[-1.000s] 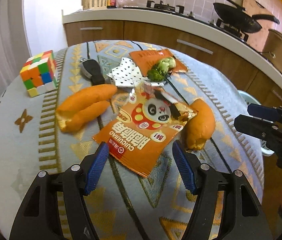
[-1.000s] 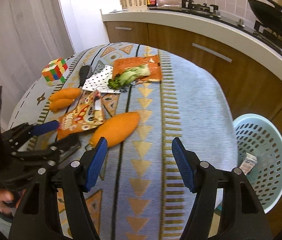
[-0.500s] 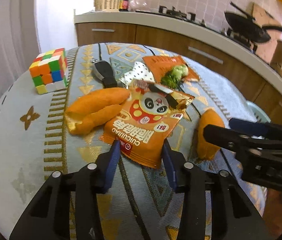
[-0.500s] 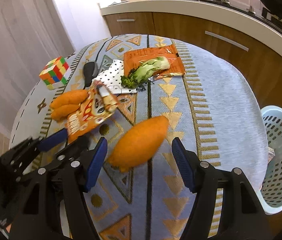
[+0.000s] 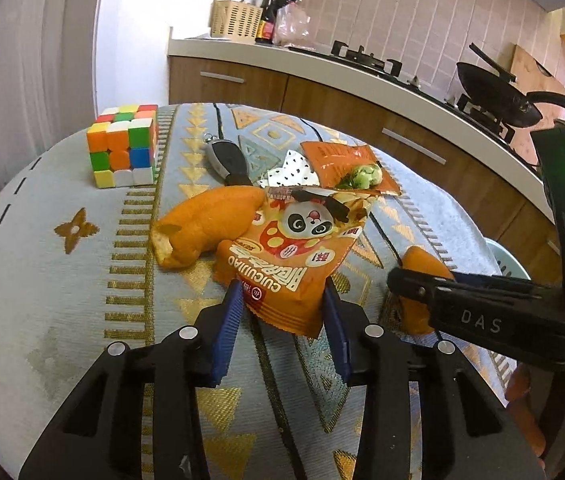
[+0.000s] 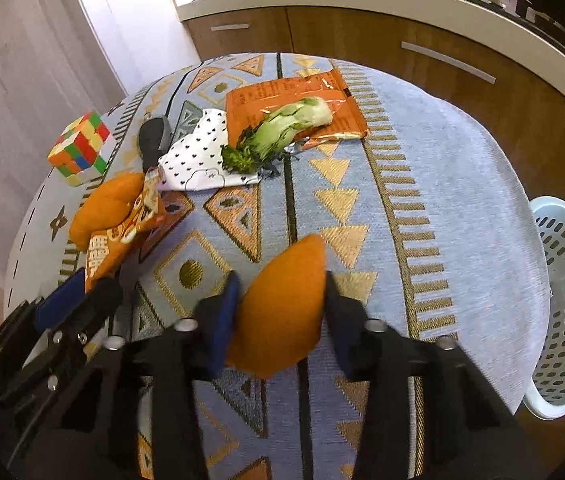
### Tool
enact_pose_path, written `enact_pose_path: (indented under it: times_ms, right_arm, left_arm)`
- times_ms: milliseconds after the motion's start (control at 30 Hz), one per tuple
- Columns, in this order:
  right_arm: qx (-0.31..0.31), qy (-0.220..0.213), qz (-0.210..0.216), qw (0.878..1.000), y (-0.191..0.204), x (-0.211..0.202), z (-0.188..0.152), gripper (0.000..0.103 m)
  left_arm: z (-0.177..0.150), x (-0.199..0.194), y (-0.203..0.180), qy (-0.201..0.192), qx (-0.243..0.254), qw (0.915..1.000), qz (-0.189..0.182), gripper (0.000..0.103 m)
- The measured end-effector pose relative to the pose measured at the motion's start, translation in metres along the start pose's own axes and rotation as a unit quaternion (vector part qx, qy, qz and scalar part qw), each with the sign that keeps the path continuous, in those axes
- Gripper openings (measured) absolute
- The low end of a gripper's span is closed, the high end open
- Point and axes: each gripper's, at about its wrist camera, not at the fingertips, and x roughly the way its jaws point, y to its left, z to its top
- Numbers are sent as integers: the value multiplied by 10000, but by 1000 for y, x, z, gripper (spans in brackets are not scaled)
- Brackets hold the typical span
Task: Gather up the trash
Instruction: 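Grasp the panda snack wrapper with the left tool while the right tool grasps the bread roll, then carry the wrapper and bread roll over the blue basket and release both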
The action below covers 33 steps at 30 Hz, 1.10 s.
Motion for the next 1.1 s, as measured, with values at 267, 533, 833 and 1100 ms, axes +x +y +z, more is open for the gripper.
enact_pose_path:
  times_ms: [267, 533, 833, 1100]
  right_arm:
    - [-224, -171, 92, 9996, 4, -18, -9, 19]
    - [-196, -617, 84, 9979, -13, -59, -3, 19]
    - [120, -1123, 48, 9936, -52, -107, 1, 19]
    - [456, -1467, -100, 9881, -95, -139, 3, 19]
  left_arm:
    - [1, -7, 0, -158, 14, 9999, -57, 36]
    - [6, -15, -4, -140, -301, 9971, -679, 26]
    - [22, -42, -49, -467, 109, 9942, -965, 25]
    - [34, -46, -93, -556, 474, 9902, -1192, 25]
